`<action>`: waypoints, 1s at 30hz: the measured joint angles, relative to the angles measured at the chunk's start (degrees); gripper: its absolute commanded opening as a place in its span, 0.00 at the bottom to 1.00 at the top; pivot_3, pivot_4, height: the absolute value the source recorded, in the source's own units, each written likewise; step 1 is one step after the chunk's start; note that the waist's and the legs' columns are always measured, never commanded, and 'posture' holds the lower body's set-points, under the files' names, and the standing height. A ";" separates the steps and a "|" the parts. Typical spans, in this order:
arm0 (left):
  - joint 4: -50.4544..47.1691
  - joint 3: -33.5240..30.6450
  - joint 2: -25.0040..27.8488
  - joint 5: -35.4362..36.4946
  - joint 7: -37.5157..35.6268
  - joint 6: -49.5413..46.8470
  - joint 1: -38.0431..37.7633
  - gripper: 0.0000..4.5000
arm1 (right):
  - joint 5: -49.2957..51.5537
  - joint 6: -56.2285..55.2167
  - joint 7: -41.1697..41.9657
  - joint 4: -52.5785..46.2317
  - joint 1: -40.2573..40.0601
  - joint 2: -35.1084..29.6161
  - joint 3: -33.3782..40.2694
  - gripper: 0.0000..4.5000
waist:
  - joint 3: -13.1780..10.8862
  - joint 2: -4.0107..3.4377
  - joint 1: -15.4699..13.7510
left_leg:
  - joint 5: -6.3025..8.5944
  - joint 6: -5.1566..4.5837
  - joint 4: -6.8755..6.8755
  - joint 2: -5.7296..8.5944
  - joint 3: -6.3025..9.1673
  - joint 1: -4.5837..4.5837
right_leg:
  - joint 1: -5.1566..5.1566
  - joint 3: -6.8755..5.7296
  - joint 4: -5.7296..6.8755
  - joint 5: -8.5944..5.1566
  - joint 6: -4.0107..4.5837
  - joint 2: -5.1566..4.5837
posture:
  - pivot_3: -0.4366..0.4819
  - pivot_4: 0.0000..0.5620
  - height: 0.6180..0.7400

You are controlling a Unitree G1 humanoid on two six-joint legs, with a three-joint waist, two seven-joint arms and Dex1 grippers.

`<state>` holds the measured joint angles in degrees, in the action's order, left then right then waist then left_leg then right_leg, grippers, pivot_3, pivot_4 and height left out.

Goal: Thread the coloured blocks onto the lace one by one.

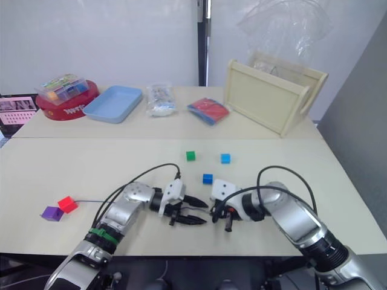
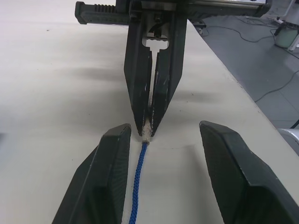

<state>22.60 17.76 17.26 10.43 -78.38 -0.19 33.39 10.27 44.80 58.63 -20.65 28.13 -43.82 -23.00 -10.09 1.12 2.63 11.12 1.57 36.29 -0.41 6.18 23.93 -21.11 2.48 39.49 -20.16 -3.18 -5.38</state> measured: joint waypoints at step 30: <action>2.16 1.08 -0.32 -2.48 0.99 1.59 1.56 0.22 | 0.02 -0.32 -0.19 -0.02 -0.29 -0.10 -0.16 0.00 | 0.00 0.00 0.00 | 0.00 0.00 0.00 0.00 0.00 0.00 | 0.00 0.00 0.00 0.00 0.00 0.00 | 0.48 0.27 1.00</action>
<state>24.76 18.84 16.94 7.94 -77.39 1.40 34.94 10.29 44.48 58.45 -20.67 27.84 -43.92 -23.15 -10.09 1.12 2.63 11.12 1.57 36.29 -0.41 6.18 23.93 -21.11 2.48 39.49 -20.16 -3.18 -5.38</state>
